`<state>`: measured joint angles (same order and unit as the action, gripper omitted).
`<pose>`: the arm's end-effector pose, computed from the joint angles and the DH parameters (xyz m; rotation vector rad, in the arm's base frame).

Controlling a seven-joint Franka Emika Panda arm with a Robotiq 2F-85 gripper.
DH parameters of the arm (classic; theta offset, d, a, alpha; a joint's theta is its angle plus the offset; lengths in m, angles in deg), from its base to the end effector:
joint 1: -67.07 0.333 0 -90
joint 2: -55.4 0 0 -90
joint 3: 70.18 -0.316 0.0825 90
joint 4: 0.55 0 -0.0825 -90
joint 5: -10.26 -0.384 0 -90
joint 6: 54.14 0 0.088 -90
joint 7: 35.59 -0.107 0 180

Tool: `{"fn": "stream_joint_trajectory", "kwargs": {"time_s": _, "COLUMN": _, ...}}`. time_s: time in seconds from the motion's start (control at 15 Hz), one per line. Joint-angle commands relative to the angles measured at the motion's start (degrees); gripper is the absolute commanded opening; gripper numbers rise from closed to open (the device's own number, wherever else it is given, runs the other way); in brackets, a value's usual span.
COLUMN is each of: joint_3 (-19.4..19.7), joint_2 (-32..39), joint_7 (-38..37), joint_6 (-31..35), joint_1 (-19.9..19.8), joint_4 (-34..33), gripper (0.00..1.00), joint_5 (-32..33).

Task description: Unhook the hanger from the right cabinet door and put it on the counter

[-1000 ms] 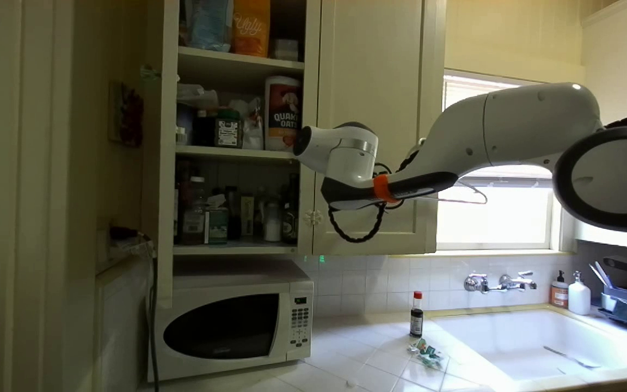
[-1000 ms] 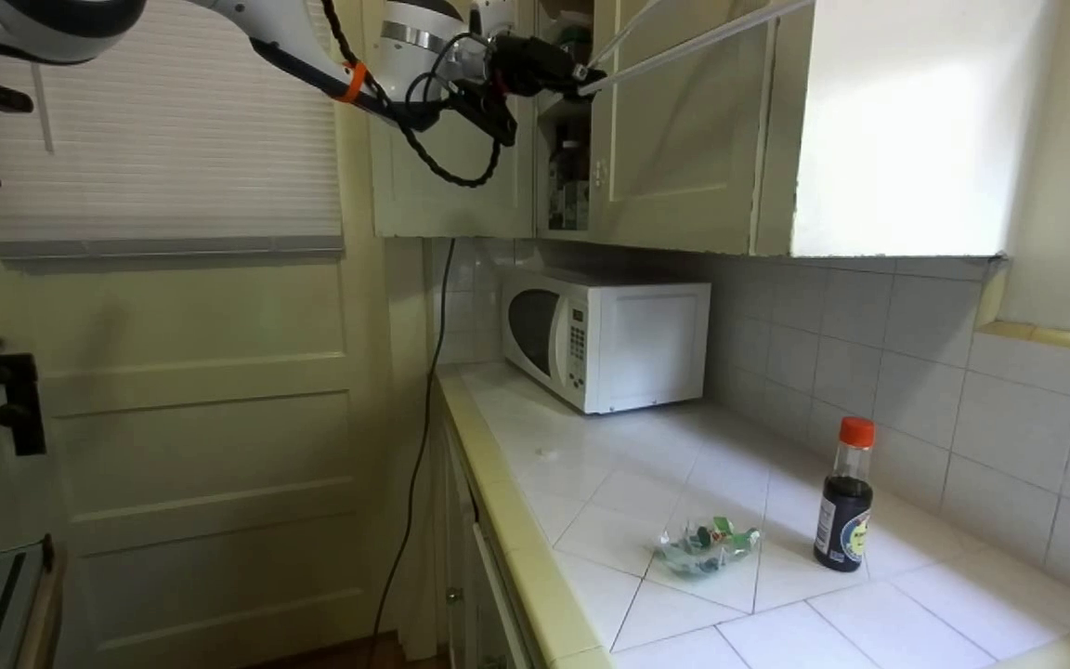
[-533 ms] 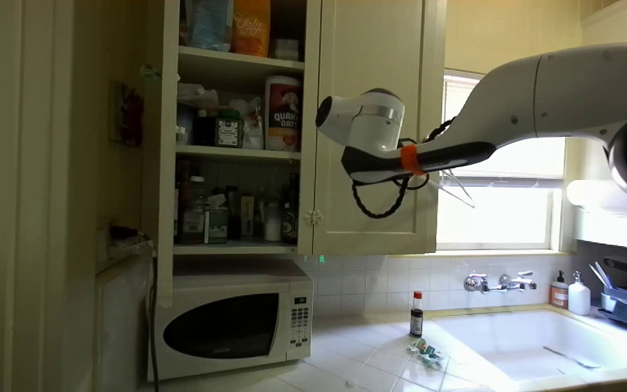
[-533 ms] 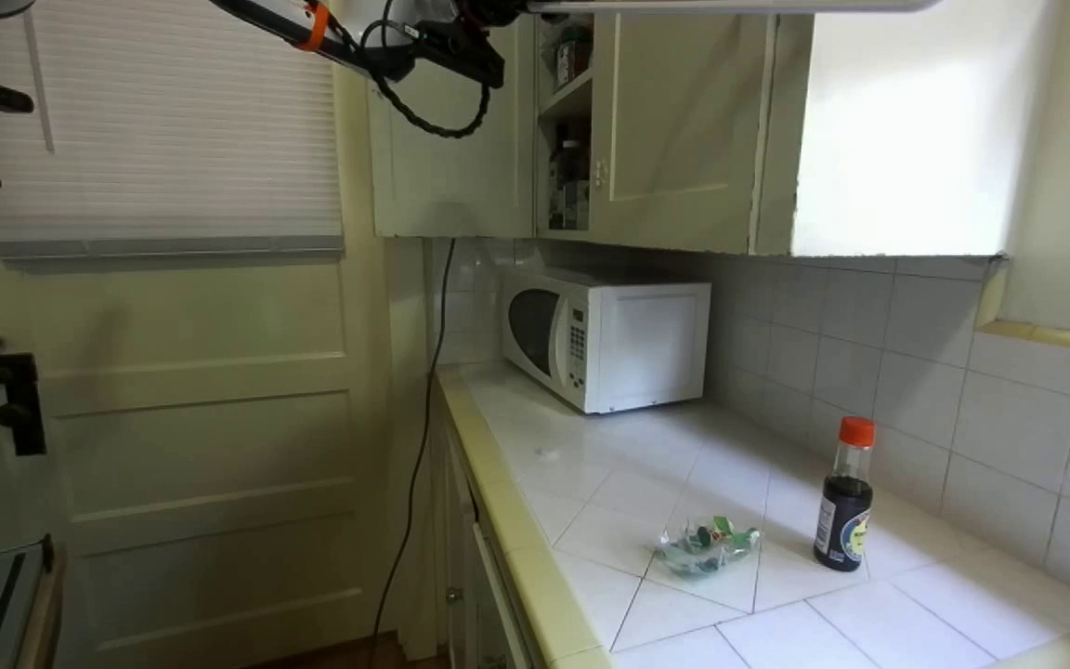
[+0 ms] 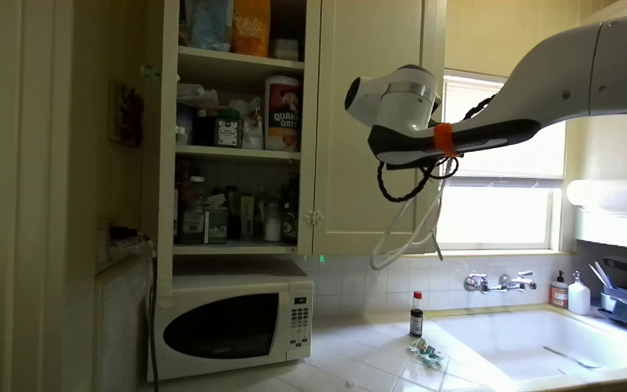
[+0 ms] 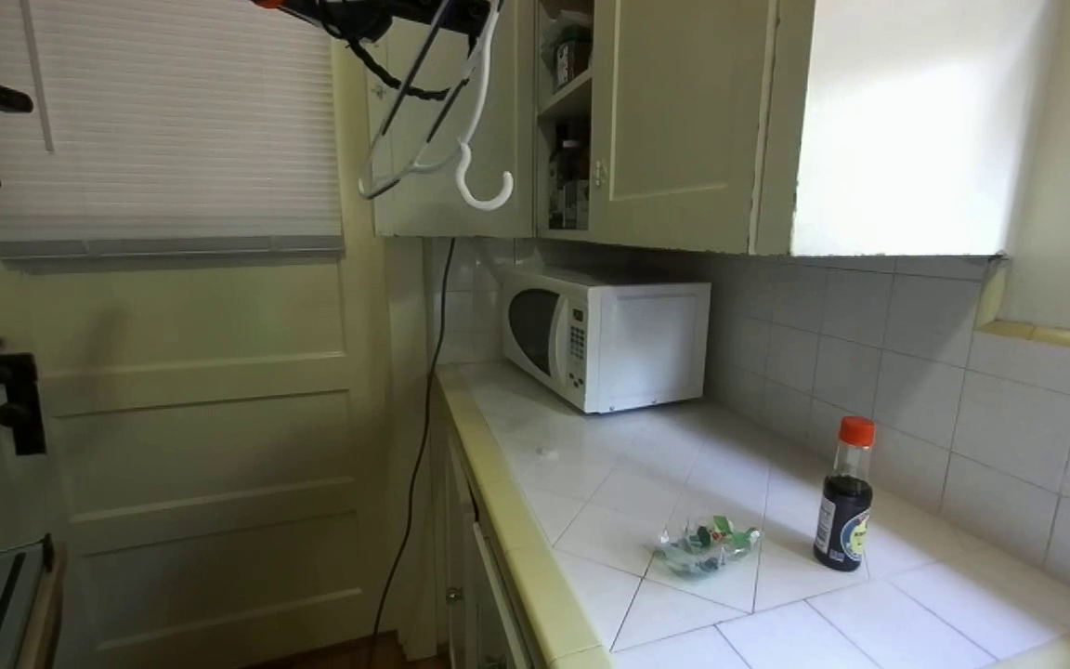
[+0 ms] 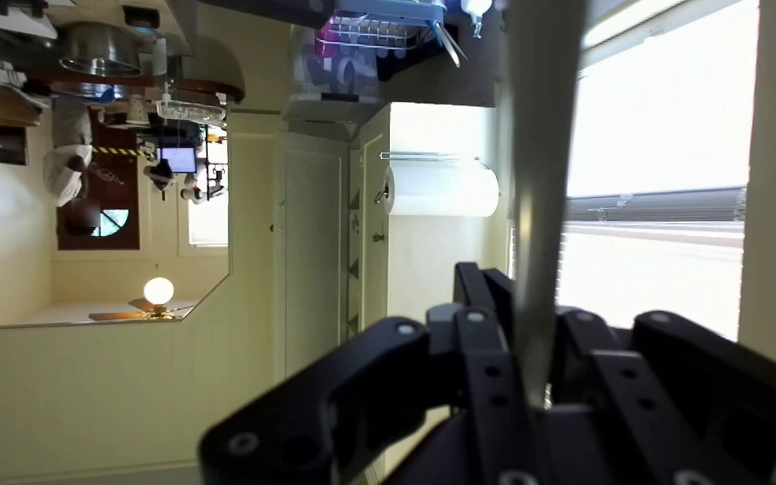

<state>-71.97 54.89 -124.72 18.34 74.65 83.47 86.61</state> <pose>0.5203 -0.0406 0.7508 1.2796 -1.4830 1.0098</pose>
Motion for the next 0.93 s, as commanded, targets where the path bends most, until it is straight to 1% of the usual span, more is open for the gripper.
{"fn": "stream_joint_trajectory", "kwargs": {"time_s": 0.0, "joint_3": -1.3, "joint_2": -2.2, "joint_7": -3.1, "joint_6": -0.7, "joint_1": -1.1, "joint_4": 4.1, "gripper": 0.02, "joint_5": 0.2}}
{"fn": "stream_joint_trajectory", "kwargs": {"time_s": 0.27, "joint_3": -2.1, "joint_2": -1.3, "joint_7": -2.3, "joint_6": 1.1, "joint_1": -0.9, "joint_4": 5.4, "gripper": 0.02, "joint_5": -0.6}}
{"fn": "stream_joint_trajectory", "kwargs": {"time_s": 0.6, "joint_3": -2.1, "joint_2": -0.4, "joint_7": -1.7, "joint_6": 4.6, "joint_1": -1.6, "joint_4": 7.9, "gripper": 0.02, "joint_5": -5.7}}
{"fn": "stream_joint_trajectory", "kwargs": {"time_s": 0.73, "joint_3": -1.5, "joint_2": -0.3, "joint_7": -0.5, "joint_6": 9.3, "joint_1": -2.4, "joint_4": 9.5, "gripper": 0.02, "joint_5": -8.5}}
{"fn": "stream_joint_trajectory", "kwargs": {"time_s": 0.87, "joint_3": -1.1, "joint_2": 0.2, "joint_7": 3.8, "joint_6": 15.4, "joint_1": -3.2, "joint_4": 11.3, "gripper": 0.02, "joint_5": -10.8}}
